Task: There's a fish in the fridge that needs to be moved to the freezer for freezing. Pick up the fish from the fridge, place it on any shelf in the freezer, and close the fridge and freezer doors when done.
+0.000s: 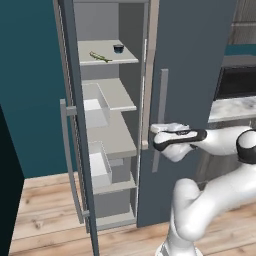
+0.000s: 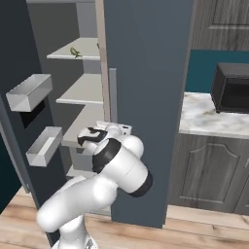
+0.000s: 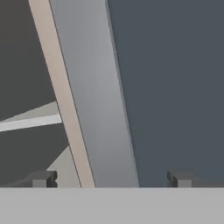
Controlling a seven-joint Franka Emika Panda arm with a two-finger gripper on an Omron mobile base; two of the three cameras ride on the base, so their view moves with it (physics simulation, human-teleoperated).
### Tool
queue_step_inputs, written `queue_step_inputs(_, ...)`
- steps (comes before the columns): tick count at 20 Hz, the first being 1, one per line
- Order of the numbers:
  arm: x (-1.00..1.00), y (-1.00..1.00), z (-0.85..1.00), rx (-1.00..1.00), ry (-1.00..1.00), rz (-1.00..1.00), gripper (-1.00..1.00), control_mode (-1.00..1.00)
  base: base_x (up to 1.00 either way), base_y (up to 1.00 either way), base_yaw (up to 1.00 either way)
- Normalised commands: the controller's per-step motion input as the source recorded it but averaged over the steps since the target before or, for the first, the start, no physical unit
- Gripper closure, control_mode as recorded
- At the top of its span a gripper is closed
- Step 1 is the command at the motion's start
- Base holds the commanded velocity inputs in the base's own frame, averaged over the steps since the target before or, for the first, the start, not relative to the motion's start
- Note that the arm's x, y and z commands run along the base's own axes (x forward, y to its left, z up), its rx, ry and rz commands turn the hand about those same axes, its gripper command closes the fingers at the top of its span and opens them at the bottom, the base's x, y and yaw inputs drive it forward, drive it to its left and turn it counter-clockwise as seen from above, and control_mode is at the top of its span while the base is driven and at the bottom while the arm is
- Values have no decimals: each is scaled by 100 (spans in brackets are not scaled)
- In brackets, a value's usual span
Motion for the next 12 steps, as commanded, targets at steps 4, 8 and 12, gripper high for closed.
queue_step_inputs(4, -59, -30, 84, 12, -11, 0, -100, -100, 0, 0, 0)
queue_step_inputs(8, -98, -18, 94, 10, -25, 0, -100, -100, 0, 0, 0)
queue_step_inputs(12, -79, -12, 100, 6, -26, 0, -100, -100, 0, 0, 0)
